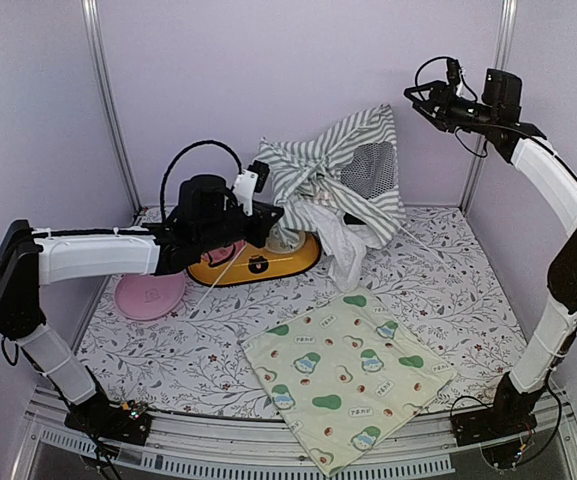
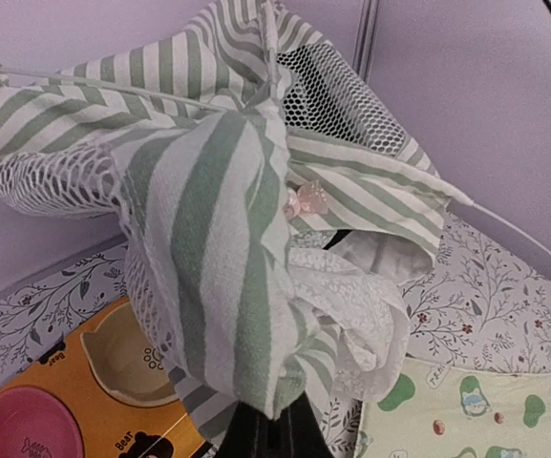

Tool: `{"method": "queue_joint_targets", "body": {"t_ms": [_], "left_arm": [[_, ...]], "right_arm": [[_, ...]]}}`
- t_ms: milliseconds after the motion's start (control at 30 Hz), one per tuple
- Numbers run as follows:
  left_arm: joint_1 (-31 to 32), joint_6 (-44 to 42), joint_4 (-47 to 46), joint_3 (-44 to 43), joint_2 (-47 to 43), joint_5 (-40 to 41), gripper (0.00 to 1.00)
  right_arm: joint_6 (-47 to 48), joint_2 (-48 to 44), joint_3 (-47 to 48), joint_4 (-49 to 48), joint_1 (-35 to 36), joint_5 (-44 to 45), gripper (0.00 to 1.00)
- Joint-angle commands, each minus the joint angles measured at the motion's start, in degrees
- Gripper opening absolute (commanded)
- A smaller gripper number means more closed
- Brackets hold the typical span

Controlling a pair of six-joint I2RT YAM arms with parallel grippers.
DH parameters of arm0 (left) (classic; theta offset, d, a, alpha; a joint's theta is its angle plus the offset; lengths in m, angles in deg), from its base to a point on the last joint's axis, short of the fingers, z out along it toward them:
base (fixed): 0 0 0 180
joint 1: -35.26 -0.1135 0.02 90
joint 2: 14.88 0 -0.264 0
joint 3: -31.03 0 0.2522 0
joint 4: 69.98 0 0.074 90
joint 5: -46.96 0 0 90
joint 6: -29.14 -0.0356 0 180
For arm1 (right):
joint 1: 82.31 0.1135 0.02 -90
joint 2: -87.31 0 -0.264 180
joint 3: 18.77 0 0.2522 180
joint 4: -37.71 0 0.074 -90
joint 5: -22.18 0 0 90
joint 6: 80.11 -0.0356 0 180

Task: Set up the pet tent
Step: Pass from the right arm to the left

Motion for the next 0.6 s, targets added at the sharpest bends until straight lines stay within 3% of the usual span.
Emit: {"method": "queue_joint_targets", "body": {"t_ms": [0, 100, 167, 367, 433, 567], "left_arm": [[0.6, 1.3, -10.9, -0.5, -1.1, -2.4, 0.0], [0.6, 2.4, -13.4, -0.6, -0.4, -3.4, 0.0], [0.6, 3.4, -15.3, -0.9, 0.3, -4.0, 0.0], [0.6, 6.3, -21.0, -3.8, 3.8, -6.4, 0.0], [0.5, 7.9, -23.3, -4.6, 4.8, -7.5, 0.0], [0.6, 10.3, -26.1, -6.8, 7.3, -10.2, 0.0]], "right_arm": [[5.1, -8.3, -5.7, 0.2, 0.8, 5.2, 0.66], [7.3, -12.3, -10.4, -0.1, 2.4, 8.6, 0.74], [10.3, -15.0, -13.6, -0.2, 5.3, 11.8, 0.85], [17.4, -24.7, -28.8, -6.8, 21.0, 28.2, 0.99], [20.0, -27.7, -34.0, -9.4, 25.4, 34.5, 0.99], [16.6, -31.6, -43.1, -13.0, 26.8, 35.3, 0.99]]}}
